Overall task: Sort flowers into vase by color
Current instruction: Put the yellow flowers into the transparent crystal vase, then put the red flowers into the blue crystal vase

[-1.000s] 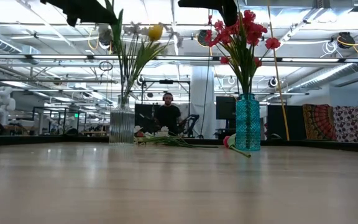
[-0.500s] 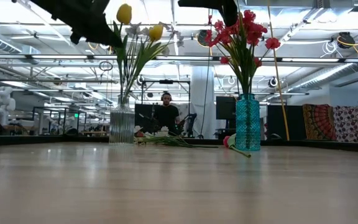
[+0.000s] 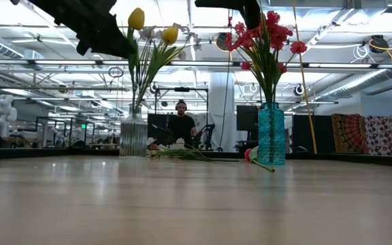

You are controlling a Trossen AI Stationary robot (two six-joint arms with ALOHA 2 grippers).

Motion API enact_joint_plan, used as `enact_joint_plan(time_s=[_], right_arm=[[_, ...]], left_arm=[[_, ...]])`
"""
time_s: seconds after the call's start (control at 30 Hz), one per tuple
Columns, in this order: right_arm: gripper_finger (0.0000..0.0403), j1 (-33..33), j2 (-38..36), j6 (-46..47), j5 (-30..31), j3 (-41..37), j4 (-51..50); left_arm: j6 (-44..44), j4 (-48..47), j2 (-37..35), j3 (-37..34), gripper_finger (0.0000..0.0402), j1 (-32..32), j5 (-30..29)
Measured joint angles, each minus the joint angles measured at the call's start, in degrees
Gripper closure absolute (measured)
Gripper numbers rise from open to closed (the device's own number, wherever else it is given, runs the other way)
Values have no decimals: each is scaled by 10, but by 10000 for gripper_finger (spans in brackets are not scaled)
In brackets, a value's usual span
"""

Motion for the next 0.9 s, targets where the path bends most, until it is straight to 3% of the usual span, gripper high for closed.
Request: enact_joint_plan(time_s=[0.13,0.47,0.9], right_arm=[[298,0,0,0,0,0,0],[298,0,44,29,0,0,2],[307,0,156,131,2,0,5]], left_arm=[[0,0,-9,0,254,0,20],[0,-11,-97,0,251,0,44],[0,-139,-194,0,250,0,77]])
